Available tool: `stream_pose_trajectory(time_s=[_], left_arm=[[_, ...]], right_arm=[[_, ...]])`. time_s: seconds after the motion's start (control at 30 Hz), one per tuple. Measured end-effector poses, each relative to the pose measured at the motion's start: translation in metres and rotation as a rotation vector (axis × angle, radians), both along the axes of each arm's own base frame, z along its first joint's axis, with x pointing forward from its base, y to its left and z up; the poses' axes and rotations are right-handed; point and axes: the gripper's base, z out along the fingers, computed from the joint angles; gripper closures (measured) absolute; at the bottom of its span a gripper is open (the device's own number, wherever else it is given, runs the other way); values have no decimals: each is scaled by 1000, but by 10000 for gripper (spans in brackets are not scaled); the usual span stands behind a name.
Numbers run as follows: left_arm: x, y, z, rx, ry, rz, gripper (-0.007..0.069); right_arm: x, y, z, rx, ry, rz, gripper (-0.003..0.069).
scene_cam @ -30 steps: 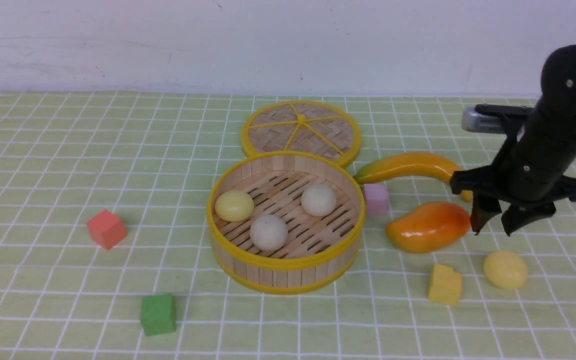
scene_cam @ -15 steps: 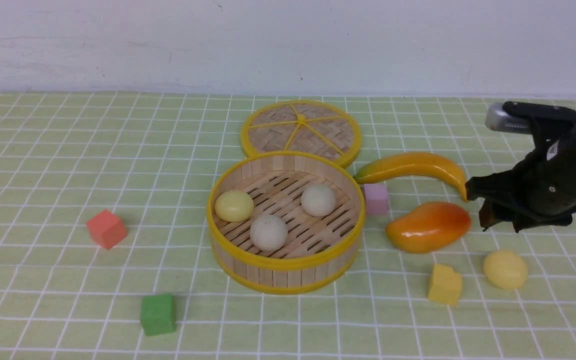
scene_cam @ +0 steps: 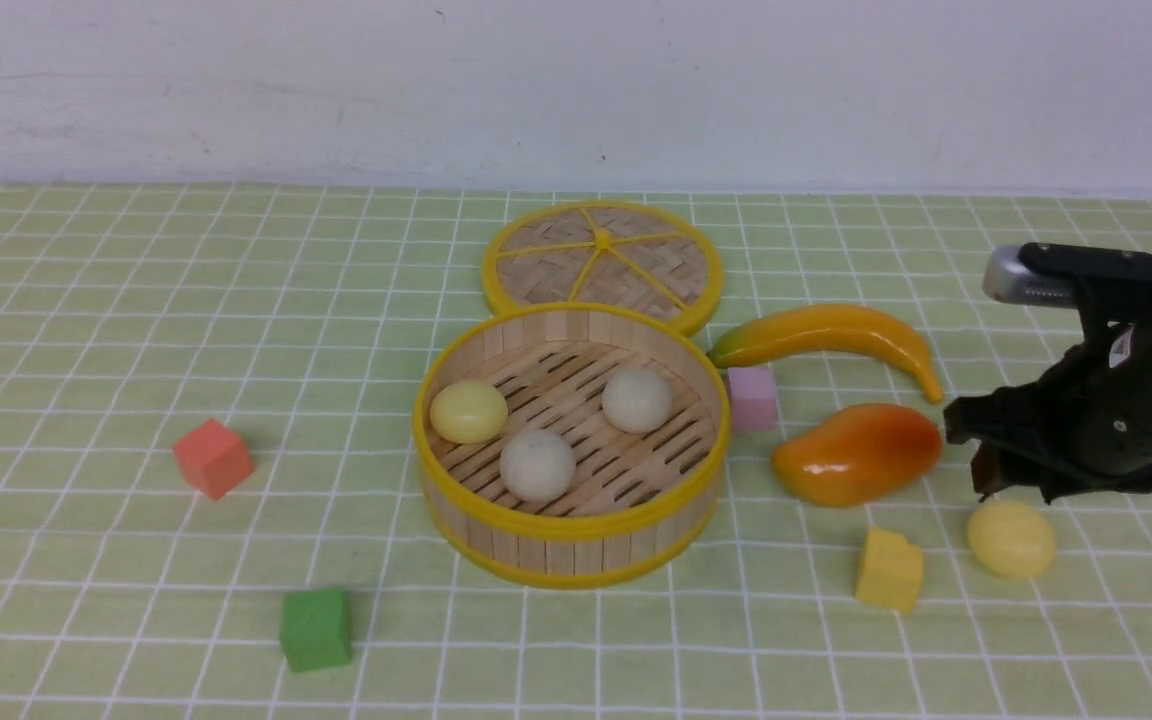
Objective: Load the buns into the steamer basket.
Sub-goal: Use the right arm to grab a steamed stuffed bun
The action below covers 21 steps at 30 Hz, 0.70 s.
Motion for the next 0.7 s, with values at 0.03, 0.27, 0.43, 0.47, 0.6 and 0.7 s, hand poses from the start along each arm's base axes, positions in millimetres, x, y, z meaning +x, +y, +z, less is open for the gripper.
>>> stream_pose_trajectory(time_s=[0.03,0.27,0.43,0.47,0.6,0.7], left_arm=[[0,-1,0,19,4,-18,466],[0,-4,-2,162,56,-117,459],[0,-4,-3,167,58,-119,452],[0,-4,-3,167,59,-119,450],[0,-4,-3,167,59,-119,445],[-1,-4,-1,173,38,-118,442]], right_arm=[[0,0,0,3,-2,-5,293],[0,0,0,11,-4,-21,293],[-2,-1,2,24,12,-55,293],[-3,-4,2,37,27,-88,293],[-5,-19,0,54,81,-197,293],[-4,-31,0,38,79,-227,293]])
